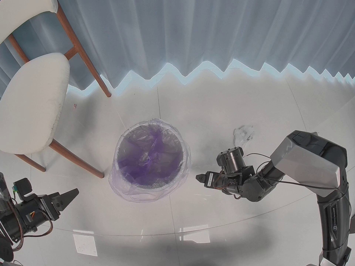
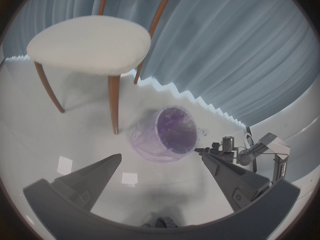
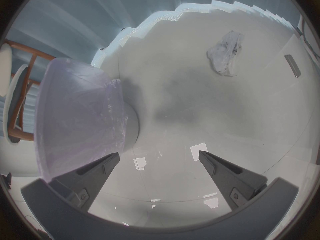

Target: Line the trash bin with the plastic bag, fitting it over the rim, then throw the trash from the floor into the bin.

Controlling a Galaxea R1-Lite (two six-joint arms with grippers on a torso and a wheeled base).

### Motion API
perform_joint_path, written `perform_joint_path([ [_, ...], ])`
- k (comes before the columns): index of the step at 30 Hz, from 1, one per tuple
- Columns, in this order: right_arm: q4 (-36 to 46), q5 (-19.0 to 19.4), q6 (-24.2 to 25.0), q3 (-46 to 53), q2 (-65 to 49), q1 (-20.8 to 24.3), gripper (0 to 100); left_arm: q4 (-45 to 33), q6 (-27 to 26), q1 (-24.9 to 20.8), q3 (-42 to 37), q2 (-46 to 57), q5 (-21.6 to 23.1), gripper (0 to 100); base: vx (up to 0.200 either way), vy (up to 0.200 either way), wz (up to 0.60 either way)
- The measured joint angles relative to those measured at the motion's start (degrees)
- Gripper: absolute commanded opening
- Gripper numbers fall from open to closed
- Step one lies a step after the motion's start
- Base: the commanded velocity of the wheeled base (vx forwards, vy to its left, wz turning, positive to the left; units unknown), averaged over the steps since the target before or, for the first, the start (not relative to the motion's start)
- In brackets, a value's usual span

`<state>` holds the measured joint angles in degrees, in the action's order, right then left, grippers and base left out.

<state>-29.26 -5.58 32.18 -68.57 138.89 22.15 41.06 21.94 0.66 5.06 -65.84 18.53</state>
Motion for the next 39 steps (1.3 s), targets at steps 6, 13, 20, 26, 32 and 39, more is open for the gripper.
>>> perform_joint_path([
  [6, -3.9, 0.9, -0.5, 4.8, -3.1, 0.2, 100, 3.7, 2.2, -1.6, 0.1, -11.6, 0.2, 100, 0.0, 0.0, 0.0],
  [13, -6.5, 1.4, -0.8, 6.3, -6.4, -3.3, 100, 21.9, 4.2, -7.1, -0.7, -23.3, 0.1, 100, 0.0, 0.0, 0.0],
  [20, -6.3, 3.9, -5.2, 3.2, -8.1, -14.1, 100, 31.7, 5.9, -13.3, -3.5, -27.1, -3.8, 100, 0.0, 0.0, 0.0],
  [26, -2.9, 6.3, -10.2, -2.1, -8.4, -21.5, 100, 32.5, 7.6, -15.5, -4.0, -25.6, -9.0, 100, 0.0, 0.0, 0.0],
  [32, 0.1, 6.9, -12.8, -8.3, -6.6, -25.3, 100, 28.9, 10.9, -20.1, -4.0, -23.0, -13.8, 100, 0.0, 0.0, 0.0],
  [39, 4.9, 6.8, -14.8, -16.7, -1.6, -26.6, 100, 26.7, 12.1, -22.5, -4.1, -20.8, -17.2, 100, 0.0, 0.0, 0.0],
])
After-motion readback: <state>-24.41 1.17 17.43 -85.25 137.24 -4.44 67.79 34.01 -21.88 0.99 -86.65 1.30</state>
